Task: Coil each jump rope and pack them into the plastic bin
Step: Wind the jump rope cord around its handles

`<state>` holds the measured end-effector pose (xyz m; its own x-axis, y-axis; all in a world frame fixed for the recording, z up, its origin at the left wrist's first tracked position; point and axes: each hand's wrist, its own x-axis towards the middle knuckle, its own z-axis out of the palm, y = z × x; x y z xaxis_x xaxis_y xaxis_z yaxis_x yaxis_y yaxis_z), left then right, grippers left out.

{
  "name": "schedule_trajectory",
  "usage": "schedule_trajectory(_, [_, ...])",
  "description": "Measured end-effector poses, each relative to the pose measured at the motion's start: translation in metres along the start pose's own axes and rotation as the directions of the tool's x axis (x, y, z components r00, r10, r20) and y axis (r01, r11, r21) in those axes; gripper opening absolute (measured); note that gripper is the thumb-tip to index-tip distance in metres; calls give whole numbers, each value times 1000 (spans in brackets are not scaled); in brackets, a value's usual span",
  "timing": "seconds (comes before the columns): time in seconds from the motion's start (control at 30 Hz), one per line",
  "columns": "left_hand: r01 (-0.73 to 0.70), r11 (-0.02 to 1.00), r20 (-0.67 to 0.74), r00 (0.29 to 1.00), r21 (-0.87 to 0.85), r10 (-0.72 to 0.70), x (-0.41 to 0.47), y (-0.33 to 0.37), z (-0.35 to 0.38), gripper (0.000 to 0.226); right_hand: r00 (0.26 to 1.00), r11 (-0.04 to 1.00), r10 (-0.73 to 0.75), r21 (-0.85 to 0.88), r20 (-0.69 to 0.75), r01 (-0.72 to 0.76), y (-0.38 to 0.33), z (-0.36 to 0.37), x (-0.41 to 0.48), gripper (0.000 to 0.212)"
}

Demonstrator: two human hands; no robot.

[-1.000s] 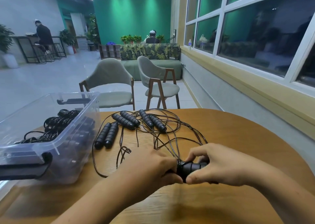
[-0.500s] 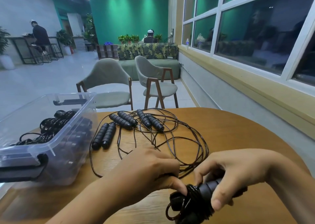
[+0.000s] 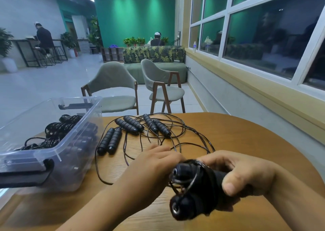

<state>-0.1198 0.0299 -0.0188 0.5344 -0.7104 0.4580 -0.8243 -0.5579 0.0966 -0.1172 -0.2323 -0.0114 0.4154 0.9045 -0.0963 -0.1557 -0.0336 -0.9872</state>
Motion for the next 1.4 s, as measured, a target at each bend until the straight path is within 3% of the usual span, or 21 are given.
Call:
schedule_trajectory(0.07, [62, 997, 46, 997, 47, -64, 2, 1, 2, 57, 998, 998, -54, 21, -28, 54, 0, 3, 4, 67])
schedule_trajectory(0.13, [137, 984, 38, 989, 117, -143, 0, 2, 1, 66, 992, 993, -104, 48, -71, 108, 0, 6, 8, 72])
schedule_trajectory(0.2, [231, 973, 99, 968, 5, -231, 1, 6, 3, 30, 977, 983, -161, 59, -142, 171, 1, 10, 12, 69])
schedule_trajectory(0.23, [212, 977, 48, 976, -3, -211, -1, 3, 9, 12, 965, 978, -187, 58, -183, 201, 1, 11, 14, 67])
schedule_trajectory(0.27, [234, 966, 80, 971, -107, -227, -3, 2, 13, 12, 952, 973, -206, 59, -226, 225, 1, 13, 15, 68])
schedule_trajectory(0.37, [235, 953, 111, 970, -190, -217, 2, 3, 18, 17, 891, 960, -234, 52, -390, 275, 1, 14, 17, 72])
schedule_trajectory(0.43, [227, 964, 119, 970, -135, -212, -1, 0, 26, 23, 838, 958, -244, 12, -489, 286, 0, 15, 17, 65])
schedule_trajectory(0.77, [233, 972, 130, 964, 24, -234, -1, -1, 32, 36, 598, 966, -247, -242, -763, 90, -9, 15, 13, 45])
schedule_trajectory(0.97, [197, 979, 147, 968, 59, -203, -4, -4, 30, 24, 471, 923, -282, -371, -836, -106, -11, 9, 10, 41])
schedule_trajectory(1.23, [201, 978, 97, 974, 50, -205, -2, -13, 22, 12, 532, 744, -191, -475, -825, -469, -7, 1, 5, 44])
schedule_trajectory(1.4, [111, 972, 66, 990, 208, -127, -5, -11, 24, 11, 600, 655, -3, -455, -800, -603, -10, 1, 4, 45])
